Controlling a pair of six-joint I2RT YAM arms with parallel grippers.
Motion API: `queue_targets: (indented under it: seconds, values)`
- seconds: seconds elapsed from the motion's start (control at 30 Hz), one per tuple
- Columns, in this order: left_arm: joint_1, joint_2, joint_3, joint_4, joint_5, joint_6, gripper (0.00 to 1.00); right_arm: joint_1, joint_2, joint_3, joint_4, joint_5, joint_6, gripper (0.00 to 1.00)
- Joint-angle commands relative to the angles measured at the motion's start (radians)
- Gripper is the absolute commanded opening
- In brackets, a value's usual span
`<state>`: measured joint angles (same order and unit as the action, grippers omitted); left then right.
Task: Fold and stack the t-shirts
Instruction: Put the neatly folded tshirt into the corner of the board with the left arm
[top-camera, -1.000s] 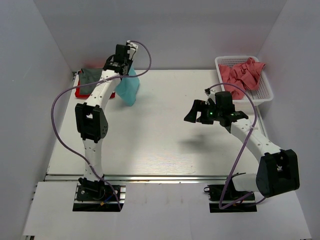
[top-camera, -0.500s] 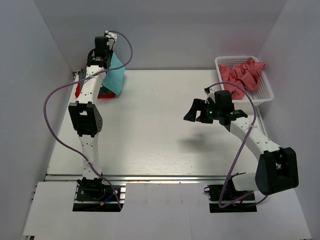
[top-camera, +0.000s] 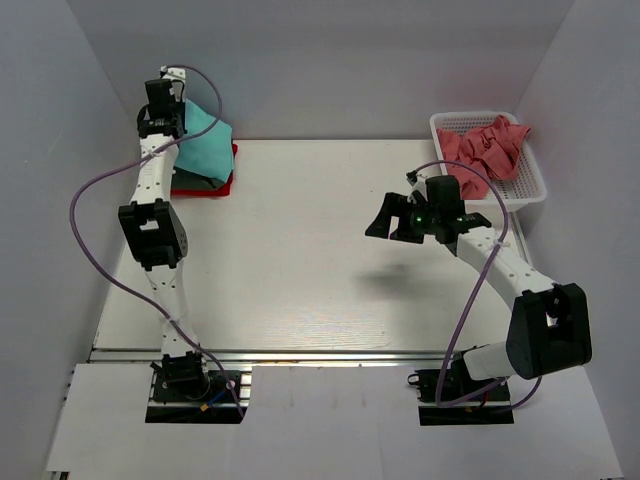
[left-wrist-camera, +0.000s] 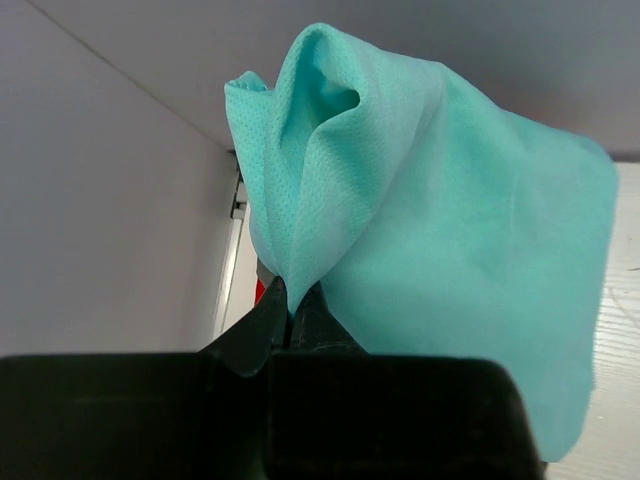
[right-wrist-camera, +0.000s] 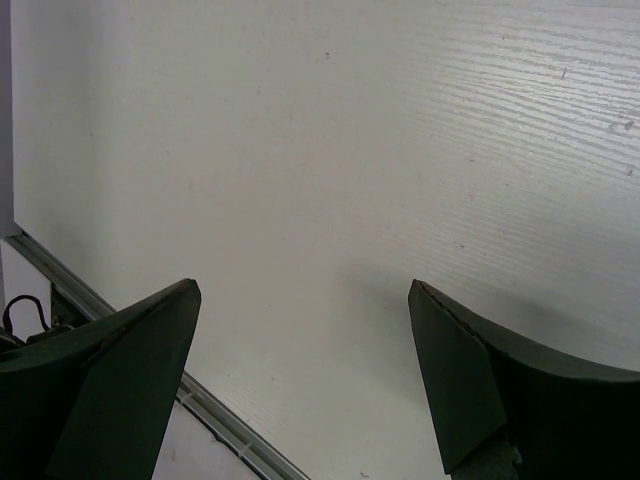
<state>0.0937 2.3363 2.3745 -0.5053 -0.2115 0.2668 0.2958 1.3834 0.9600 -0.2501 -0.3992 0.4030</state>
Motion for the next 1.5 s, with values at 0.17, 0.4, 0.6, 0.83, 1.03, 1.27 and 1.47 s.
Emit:
queue_targets:
  seconds: [0.17, 0.4, 0.6, 0.83, 1.03, 1.27, 1.47]
  values:
    - [0.061, 0.029, 0.0, 0.042, 0.043, -0.034, 0.0, 0.003, 0.057, 0.083, -0.015, -0.02, 0.014, 0.9]
    - [0.1, 0.08, 0.011, 0.033, -0.014, -0.078, 0.54, 0.005, 0.094, 0.103, -0.018, -0.035, 0.02, 0.9]
    - [0.1, 0.061, -0.004, 0.054, -0.009, -0.161, 1.0, 0.006, 0.089, 0.103, -0.021, -0.038, 0.02, 0.9]
    - [0.066, -0.09, -0.175, 0.12, 0.142, -0.238, 1.0, 0.008, 0.08, 0.098, 0.009, -0.046, 0.03, 0.9]
    - [0.047, -0.077, -0.173, 0.109, 0.316, -0.247, 0.98, 0.005, 0.08, 0.069, 0.055, -0.079, 0.043, 0.9]
    - [-0.003, 0.0, -0.182, 0.088, 0.44, -0.247, 0.58, 0.002, 0.112, 0.063, 0.071, -0.102, 0.046, 0.9]
    - [-0.041, 0.026, -0.28, 0.068, 0.483, -0.227, 0.4, -0.001, 0.12, 0.065, 0.072, -0.099, 0.034, 0.9]
